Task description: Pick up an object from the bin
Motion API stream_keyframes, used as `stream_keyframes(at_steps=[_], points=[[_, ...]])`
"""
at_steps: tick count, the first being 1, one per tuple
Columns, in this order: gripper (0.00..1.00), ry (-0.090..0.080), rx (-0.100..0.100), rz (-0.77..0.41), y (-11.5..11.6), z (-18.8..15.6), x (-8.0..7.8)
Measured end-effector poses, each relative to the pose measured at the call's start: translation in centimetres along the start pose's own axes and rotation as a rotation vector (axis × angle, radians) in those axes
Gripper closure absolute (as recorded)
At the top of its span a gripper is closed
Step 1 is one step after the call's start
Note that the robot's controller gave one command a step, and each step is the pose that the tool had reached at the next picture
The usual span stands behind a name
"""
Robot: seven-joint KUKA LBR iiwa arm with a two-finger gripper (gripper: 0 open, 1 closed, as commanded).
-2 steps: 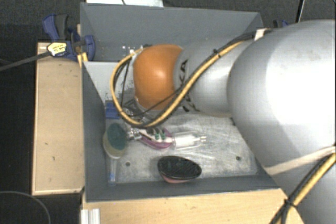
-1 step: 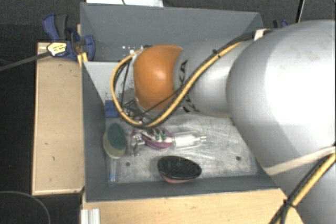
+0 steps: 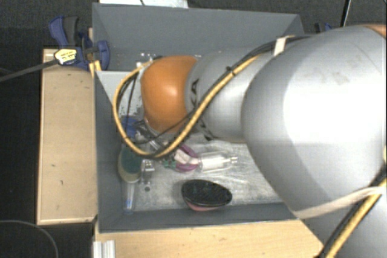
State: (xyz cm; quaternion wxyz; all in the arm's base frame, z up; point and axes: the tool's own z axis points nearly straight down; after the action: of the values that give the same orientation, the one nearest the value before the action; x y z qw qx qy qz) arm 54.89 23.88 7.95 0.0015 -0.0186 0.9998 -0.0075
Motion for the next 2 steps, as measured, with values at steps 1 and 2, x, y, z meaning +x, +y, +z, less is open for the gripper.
stream_keyframes(at_steps=[1,2], points=[[1.0,0.008,0.0,0.004,0.0,0.2,0.2],[1.0,0.004,-0.013,0.024,-0.5,-1.4,0.4]])
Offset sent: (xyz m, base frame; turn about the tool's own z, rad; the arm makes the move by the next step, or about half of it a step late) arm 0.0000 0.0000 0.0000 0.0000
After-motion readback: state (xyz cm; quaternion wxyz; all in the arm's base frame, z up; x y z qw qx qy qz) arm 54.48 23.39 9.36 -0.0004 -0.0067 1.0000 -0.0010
